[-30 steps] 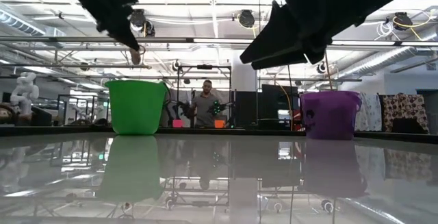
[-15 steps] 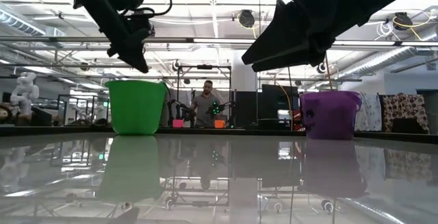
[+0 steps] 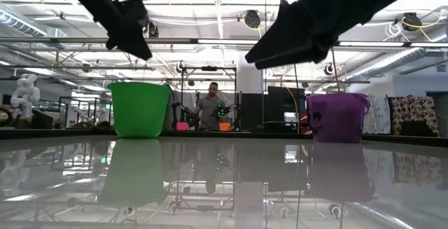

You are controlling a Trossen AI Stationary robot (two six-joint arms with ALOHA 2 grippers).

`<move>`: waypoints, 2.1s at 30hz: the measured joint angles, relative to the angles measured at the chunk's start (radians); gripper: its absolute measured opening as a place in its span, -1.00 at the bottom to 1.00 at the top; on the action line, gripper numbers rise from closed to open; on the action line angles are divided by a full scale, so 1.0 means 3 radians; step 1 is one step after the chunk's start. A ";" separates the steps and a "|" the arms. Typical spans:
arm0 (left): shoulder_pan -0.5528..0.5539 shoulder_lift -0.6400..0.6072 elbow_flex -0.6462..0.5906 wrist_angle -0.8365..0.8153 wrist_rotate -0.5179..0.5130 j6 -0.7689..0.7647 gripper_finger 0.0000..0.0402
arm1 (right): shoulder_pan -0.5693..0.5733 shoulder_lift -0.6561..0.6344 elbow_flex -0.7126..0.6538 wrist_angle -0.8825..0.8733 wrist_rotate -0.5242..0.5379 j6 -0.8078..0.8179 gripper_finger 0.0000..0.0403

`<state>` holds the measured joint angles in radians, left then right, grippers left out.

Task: Sort candy by brand, put in halloween buckets
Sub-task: Return to Home Position

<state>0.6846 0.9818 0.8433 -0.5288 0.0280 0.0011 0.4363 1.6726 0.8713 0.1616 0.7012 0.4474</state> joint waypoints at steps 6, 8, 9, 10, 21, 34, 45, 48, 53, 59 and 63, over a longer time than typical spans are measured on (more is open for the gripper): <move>-0.0281 -0.0325 -0.0153 0.0144 0.0673 -0.0163 -0.37 | -0.0093 -0.0265 0.0010 -0.0005 -0.0285 -0.0381 0.05; -0.0446 -0.0462 -0.0324 0.0302 0.0732 -0.0171 -0.37 | -0.0132 -0.0425 0.0011 -0.0004 -0.0349 -0.0455 0.05; -0.0520 -0.0540 -0.0420 0.0384 0.0731 -0.0207 -0.37 | -0.0149 -0.0511 0.0012 -0.0027 -0.0349 -0.0491 0.05; -0.0586 -0.0622 -0.0516 0.0464 0.0726 -0.0242 -0.37 | -0.0160 -0.0600 0.0013 -0.0067 -0.0349 -0.0532 0.05; -0.1075 -0.1630 -0.1326 0.1156 0.0647 -0.0592 -0.36 | -0.0213 -0.1570 0.0016 -0.0770 -0.0511 -0.0546 -0.29; -0.1598 -0.2186 -0.2384 0.2084 0.0230 -0.0948 -0.36 | -0.0214 -0.2646 -0.1166 -0.0158 -0.0508 -0.0522 -0.98; -0.1806 -0.2184 -0.2786 0.2619 0.0034 -0.0947 -0.36 | -0.0212 -0.3496 -0.2625 0.1195 -0.0597 -0.0286 -1.00; -0.1833 -0.2186 -0.2786 0.2634 0.0022 -0.0943 -0.36 | -0.0212 -0.3549 -0.2869 0.1359 -0.0593 -0.0202 -1.00; -0.1871 -0.2184 -0.2787 0.2564 0.0022 -0.0747 -0.36 | -0.0212 -0.3544 -0.2858 0.1063 -0.0587 -0.0146 -1.00; -0.1869 -0.2186 -0.2787 0.2635 -0.0215 -0.0600 -0.36 | -0.0212 -0.3544 -0.2858 0.0913 -0.0585 -0.0300 -1.00; -0.1869 -0.2184 -0.2787 0.2645 -0.0233 -0.0480 -0.36 | -0.0214 -0.3551 -0.2858 0.0910 -0.0590 -0.0583 -1.00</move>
<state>0.1238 0.3265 0.0071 0.2646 -0.0420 -0.1430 0.3721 0.6071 0.0139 0.4347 0.5241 0.2724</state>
